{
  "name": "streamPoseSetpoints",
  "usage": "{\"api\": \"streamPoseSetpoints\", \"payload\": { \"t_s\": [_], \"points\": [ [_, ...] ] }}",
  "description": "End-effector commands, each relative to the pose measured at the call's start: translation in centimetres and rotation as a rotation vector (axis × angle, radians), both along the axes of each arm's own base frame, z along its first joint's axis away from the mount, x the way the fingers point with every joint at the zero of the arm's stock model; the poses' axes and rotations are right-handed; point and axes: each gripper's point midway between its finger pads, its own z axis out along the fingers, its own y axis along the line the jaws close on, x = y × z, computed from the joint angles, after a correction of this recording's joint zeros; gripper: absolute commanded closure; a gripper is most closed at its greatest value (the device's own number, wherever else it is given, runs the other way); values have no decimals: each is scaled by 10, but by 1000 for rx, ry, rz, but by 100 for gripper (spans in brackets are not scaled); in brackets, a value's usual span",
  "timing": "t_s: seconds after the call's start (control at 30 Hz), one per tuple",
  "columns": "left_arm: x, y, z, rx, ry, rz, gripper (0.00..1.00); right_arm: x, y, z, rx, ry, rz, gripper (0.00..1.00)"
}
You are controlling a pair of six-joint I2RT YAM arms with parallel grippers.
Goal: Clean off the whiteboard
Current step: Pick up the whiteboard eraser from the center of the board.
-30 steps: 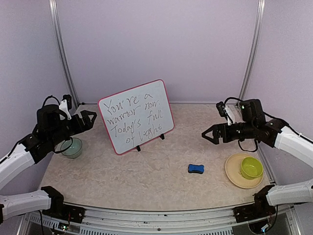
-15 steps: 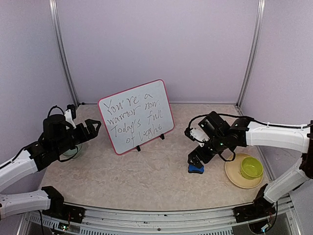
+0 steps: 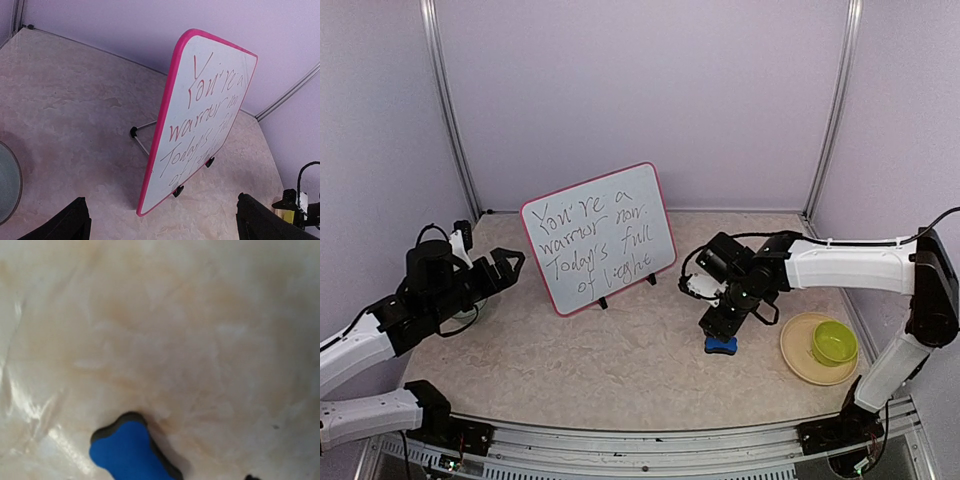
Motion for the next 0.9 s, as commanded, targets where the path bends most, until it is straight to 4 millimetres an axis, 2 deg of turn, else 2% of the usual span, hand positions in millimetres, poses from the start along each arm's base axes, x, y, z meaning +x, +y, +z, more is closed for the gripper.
{"api": "streamPoseSetpoints", "payload": {
  "t_s": [0.0, 0.2, 0.43, 0.87],
  "points": [
    [-3, -5, -15, 11, 58, -7, 1, -6, -4, -14, -92, 22, 43, 28],
    [-7, -17, -24, 30, 87, -22, 1, -9, -2, -25, -104, 52, 72, 30],
    [-13, -31, -26, 25, 97, -49, 1, -20, 0, -32, -85, 90, 110, 34],
    [-22, -34, -19, 2, 95, -50, 1, -19, -10, -56, -160, 106, 101, 34]
  ]
}}
